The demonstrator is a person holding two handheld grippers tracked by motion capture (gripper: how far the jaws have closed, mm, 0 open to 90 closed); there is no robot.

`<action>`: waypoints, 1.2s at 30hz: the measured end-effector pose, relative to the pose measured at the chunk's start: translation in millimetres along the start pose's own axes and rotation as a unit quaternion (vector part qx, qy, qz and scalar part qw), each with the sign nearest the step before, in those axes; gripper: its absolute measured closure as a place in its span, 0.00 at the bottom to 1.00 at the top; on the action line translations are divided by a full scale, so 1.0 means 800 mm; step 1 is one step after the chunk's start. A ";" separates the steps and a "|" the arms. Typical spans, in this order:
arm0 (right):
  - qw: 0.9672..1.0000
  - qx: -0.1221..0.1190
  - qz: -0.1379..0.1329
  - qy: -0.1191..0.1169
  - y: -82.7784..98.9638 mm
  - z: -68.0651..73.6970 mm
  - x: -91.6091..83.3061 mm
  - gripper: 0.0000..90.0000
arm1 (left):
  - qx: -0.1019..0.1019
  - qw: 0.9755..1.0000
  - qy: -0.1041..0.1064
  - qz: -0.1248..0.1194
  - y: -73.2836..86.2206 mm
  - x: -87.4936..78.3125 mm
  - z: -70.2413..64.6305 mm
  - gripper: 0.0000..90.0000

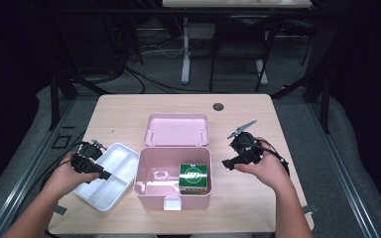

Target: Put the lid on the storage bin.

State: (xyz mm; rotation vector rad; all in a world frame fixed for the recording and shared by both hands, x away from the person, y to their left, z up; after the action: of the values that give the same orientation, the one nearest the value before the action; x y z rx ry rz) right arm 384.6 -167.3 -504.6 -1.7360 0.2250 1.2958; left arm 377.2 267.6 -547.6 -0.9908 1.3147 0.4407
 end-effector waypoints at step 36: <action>0.998 0.038 -0.037 0.016 0.010 -0.007 -0.008 0.40 | -0.009 0.996 -0.018 0.091 -0.005 0.056 0.016 0.81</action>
State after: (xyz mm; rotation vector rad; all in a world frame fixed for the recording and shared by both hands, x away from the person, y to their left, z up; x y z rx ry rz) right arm 380.6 -177.9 -503.5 -1.6861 0.2236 1.1910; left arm 399.3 264.2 -588.5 -0.8765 1.3759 0.6069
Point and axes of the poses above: each handheld gripper's, and its own axes: x roughly forward along the jaws, y roughly out of its underside, z roughly to its left, the point moved 6 cm from there along x, roughly forward along the jaws, and after that the axes turned 4 degrees about -z, right-handed, at the moved point
